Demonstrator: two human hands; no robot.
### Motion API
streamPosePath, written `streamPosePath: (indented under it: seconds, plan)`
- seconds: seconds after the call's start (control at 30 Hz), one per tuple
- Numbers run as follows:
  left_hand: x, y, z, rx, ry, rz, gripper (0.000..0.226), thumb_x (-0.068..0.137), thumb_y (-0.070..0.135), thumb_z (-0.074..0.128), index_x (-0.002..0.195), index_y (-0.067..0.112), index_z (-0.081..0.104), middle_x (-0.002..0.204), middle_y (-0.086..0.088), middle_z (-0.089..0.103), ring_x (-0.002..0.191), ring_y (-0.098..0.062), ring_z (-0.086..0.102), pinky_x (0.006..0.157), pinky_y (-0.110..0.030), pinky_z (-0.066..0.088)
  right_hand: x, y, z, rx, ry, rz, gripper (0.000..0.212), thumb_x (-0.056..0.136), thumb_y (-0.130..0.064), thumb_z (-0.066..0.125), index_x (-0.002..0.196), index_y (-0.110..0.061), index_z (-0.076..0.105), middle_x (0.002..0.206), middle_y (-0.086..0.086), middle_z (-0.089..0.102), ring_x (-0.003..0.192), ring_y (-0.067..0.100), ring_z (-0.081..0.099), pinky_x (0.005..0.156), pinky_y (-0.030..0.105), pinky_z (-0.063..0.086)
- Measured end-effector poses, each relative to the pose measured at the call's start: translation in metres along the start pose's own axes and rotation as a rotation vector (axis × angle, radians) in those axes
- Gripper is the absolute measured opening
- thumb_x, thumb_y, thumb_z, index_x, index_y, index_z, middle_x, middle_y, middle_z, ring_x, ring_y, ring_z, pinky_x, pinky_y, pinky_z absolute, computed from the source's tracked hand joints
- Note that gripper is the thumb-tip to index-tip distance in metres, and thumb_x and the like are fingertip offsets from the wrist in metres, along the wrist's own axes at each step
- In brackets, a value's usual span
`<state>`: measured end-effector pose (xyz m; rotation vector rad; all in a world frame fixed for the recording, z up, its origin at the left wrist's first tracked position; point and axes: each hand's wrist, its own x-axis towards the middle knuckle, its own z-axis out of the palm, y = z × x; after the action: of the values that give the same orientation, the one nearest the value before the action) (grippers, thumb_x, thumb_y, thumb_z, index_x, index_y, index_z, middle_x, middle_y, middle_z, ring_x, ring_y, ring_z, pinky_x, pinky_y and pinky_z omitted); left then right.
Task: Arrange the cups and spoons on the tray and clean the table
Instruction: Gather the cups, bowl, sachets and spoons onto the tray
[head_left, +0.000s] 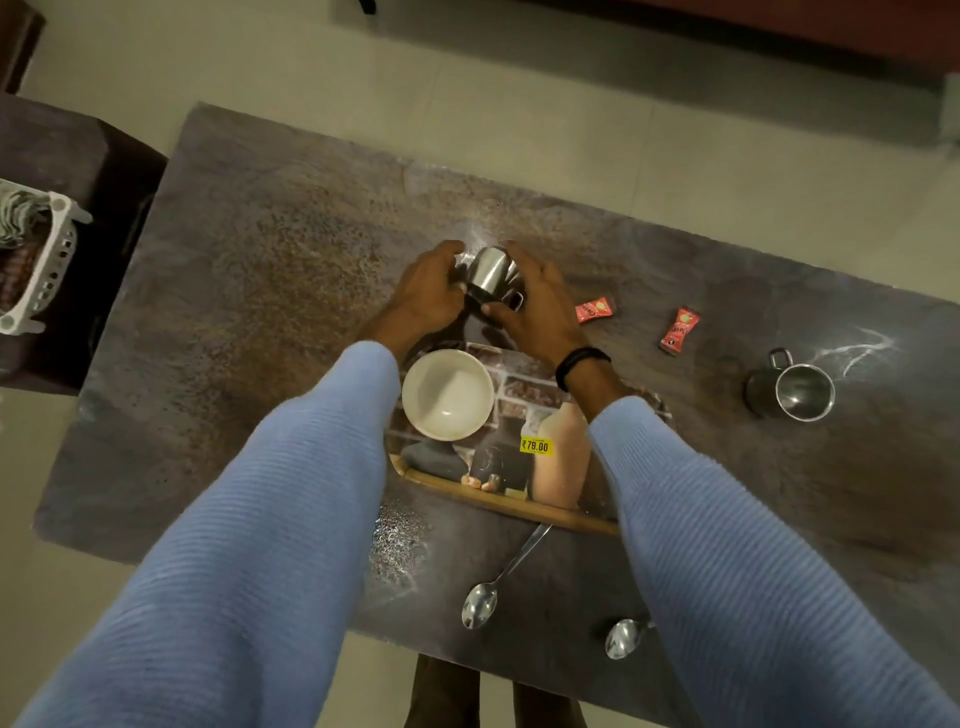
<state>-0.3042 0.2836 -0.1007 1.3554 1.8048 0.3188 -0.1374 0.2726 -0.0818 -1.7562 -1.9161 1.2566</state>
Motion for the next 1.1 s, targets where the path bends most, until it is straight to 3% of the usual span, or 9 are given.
streamPosePath:
  seconds: [0.1, 0.2, 0.43, 0.53, 0.7, 0.77, 0.9, 1.03, 1.1]
  plan:
    - [0.010, 0.001, 0.000, 0.103, -0.046, 0.015, 0.035, 0.091, 0.011, 0.059, 0.124, 0.023, 0.063, 0.123, -0.006, 0.067, 0.110, -0.028, 0.065, 0.095, -0.035, 0.054, 0.008, 0.004, 0.002, 0.010, -0.004, -0.037, 0.076, 0.087, -0.024, 0.076, 0.153, -0.021, 0.038, 0.135, 0.017, 0.054, 0.118, 0.027, 0.057, 0.101, 0.033, 0.047]
    - [0.009, 0.006, 0.002, 0.119, -0.015, 0.070, 0.030, 0.095, 0.011, 0.057, 0.123, 0.015, 0.065, 0.121, -0.010, 0.069, 0.109, -0.029, 0.065, 0.094, -0.033, 0.050, 0.009, 0.007, 0.001, 0.076, 0.018, -0.039, 0.072, 0.088, -0.029, 0.075, 0.151, -0.018, 0.042, 0.129, 0.017, 0.060, 0.114, 0.029, 0.061, 0.100, 0.045, 0.052]
    - [-0.021, 0.041, 0.005, -0.028, 0.126, 0.165, 0.030, 0.098, 0.019, 0.059, 0.126, 0.012, 0.068, 0.122, -0.011, 0.069, 0.109, -0.024, 0.065, 0.097, -0.033, 0.051, -0.013, 0.014, -0.031, 0.315, 0.129, 0.020, 0.046, 0.097, -0.021, 0.065, 0.141, -0.012, 0.054, 0.123, -0.009, 0.064, 0.111, 0.009, 0.062, 0.096, 0.022, 0.053]
    - [-0.056, 0.058, 0.017, -0.090, 0.167, 0.171, 0.028, 0.098, 0.027, 0.060, 0.122, 0.015, 0.069, 0.111, -0.009, 0.071, 0.095, -0.019, 0.065, 0.088, -0.031, 0.052, -0.045, 0.018, -0.045, 0.415, 0.134, 0.067, 0.040, 0.100, -0.020, 0.060, 0.140, -0.017, 0.057, 0.133, -0.003, 0.063, 0.119, 0.014, 0.063, 0.103, 0.038, 0.053]
    - [-0.121, 0.062, 0.053, -0.212, 0.151, 0.076, 0.028, 0.098, 0.034, 0.060, 0.121, 0.021, 0.070, 0.113, -0.006, 0.068, 0.095, -0.022, 0.067, 0.089, -0.040, 0.055, -0.101, 0.037, -0.039, 0.451, 0.132, 0.218, 0.039, 0.096, -0.037, 0.057, 0.131, -0.022, 0.066, 0.118, -0.001, 0.073, 0.104, 0.019, 0.072, 0.088, 0.054, 0.059]
    - [-0.141, 0.059, 0.070, -0.191, 0.135, 0.021, 0.030, 0.099, 0.036, 0.058, 0.123, 0.022, 0.069, 0.119, -0.004, 0.068, 0.103, -0.021, 0.065, 0.095, -0.039, 0.051, -0.123, 0.045, -0.032, 0.406, 0.161, 0.246, 0.045, 0.092, -0.042, 0.056, 0.131, -0.020, 0.067, 0.128, 0.000, 0.070, 0.116, 0.019, 0.067, 0.097, 0.052, 0.055]
    - [-0.170, 0.050, 0.105, -0.203, 0.057, -0.032, 0.031, 0.101, 0.030, 0.056, 0.129, 0.020, 0.067, 0.124, -0.006, 0.069, 0.113, -0.019, 0.061, 0.102, -0.034, 0.046, -0.163, 0.062, -0.023, 0.314, 0.175, 0.301, 0.033, 0.102, -0.016, 0.055, 0.134, -0.016, 0.064, 0.132, 0.002, 0.067, 0.122, 0.017, 0.062, 0.101, 0.031, 0.050]
    - [-0.185, 0.043, 0.135, -0.160, -0.039, -0.038, 0.031, 0.100, 0.024, 0.059, 0.127, 0.014, 0.069, 0.117, -0.012, 0.068, 0.101, -0.014, 0.059, 0.087, -0.015, 0.036, -0.195, 0.083, -0.018, 0.290, 0.165, 0.385, 0.036, 0.098, -0.028, 0.054, 0.133, -0.025, 0.065, 0.126, -0.002, 0.071, 0.109, 0.016, 0.069, 0.095, 0.046, 0.056]
    - [-0.190, 0.044, 0.148, -0.161, -0.084, -0.029, 0.032, 0.098, 0.025, 0.056, 0.123, 0.013, 0.071, 0.112, -0.012, 0.072, 0.102, -0.024, 0.064, 0.092, -0.028, 0.047, -0.206, 0.090, -0.020, 0.267, 0.164, 0.388, 0.035, 0.099, -0.014, 0.055, 0.131, -0.023, 0.066, 0.120, -0.003, 0.072, 0.105, 0.014, 0.069, 0.095, 0.042, 0.056]
